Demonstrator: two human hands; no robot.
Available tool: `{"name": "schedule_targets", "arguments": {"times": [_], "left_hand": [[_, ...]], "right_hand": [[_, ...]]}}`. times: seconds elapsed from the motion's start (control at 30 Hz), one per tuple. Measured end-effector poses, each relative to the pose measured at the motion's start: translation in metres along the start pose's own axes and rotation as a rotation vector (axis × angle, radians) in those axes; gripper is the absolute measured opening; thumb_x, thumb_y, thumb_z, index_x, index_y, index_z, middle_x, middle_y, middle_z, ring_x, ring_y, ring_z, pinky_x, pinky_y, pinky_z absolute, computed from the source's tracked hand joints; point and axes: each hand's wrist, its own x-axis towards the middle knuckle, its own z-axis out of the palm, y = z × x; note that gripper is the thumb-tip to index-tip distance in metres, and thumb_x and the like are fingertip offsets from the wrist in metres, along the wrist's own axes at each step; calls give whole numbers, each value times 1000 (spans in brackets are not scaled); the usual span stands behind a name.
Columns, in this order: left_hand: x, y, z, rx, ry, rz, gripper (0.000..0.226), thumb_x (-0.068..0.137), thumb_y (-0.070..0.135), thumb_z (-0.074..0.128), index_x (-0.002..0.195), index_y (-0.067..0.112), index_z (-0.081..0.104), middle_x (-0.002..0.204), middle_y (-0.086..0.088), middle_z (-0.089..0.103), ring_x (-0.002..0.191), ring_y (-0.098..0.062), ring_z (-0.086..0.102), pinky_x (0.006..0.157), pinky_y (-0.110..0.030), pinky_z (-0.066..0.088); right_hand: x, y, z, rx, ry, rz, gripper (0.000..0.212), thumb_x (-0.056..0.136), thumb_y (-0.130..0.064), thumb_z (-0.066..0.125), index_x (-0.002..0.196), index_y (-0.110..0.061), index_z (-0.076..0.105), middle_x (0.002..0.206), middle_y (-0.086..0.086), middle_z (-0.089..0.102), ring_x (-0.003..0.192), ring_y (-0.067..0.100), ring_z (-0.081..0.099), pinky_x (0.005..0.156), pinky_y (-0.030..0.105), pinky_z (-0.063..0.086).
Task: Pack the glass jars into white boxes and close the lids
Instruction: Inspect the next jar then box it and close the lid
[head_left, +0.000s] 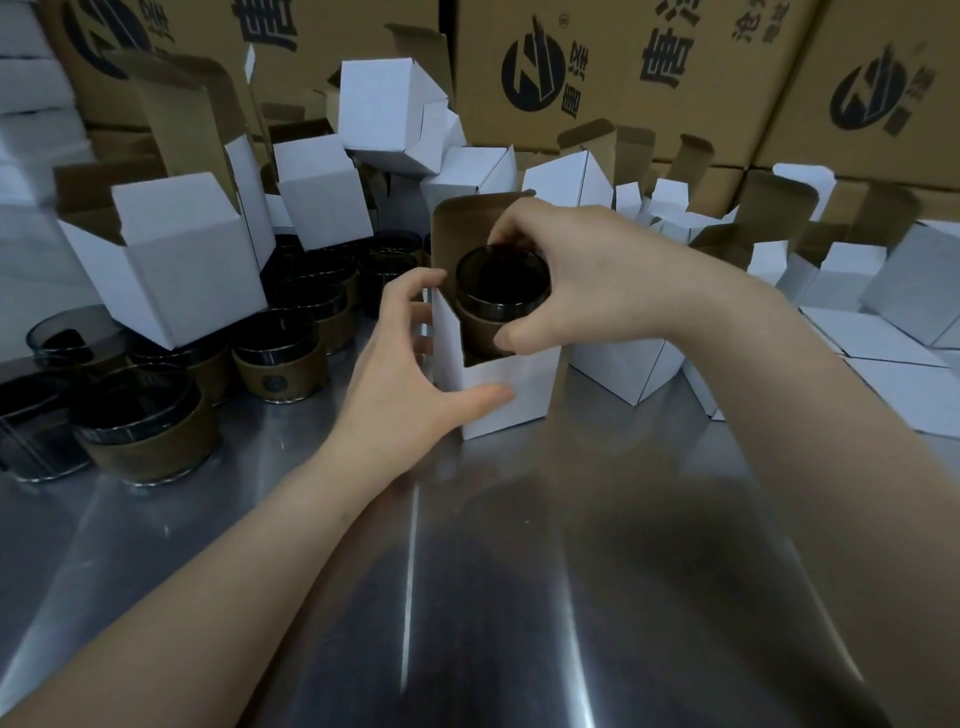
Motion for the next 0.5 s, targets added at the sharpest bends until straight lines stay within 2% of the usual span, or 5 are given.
{"name": "schedule_targets", "arguments": {"times": [0.13,0.3,0.37,0.5], "left_hand": [[-1,0,1,17,31,27,95,57,49,84,133,52,27,124,22,47,115,-7,52,93,-27,48],[-1,-2,0,63,53,60,95,63,40,87,136,50,27,135,12,44,120,-6,48,94,-21,44],[-1,-2,1,77,49,75,96,63,38,87,136,51,27,135,11,44,120,-4,47,92,-17,41],[-1,0,2,116,30,104,96,64,40,86,138,53,25,130,13,43,118,2,42,89,-10,34]], "right_hand": [[4,-8,7,-101,74,-2,58,66,-45,82,110,-20,54,103,-2,48,93,15,51,70,27,50],[6,-13,14,-118,101,64,55,63,-46,83,103,-16,59,110,1,34,101,17,42,71,29,46],[6,-13,12,-143,112,104,56,64,-50,82,101,-15,62,110,2,33,104,18,36,71,28,40],[6,-14,14,-137,70,197,54,64,-52,81,99,-16,61,105,4,34,103,20,36,69,30,36]]}}
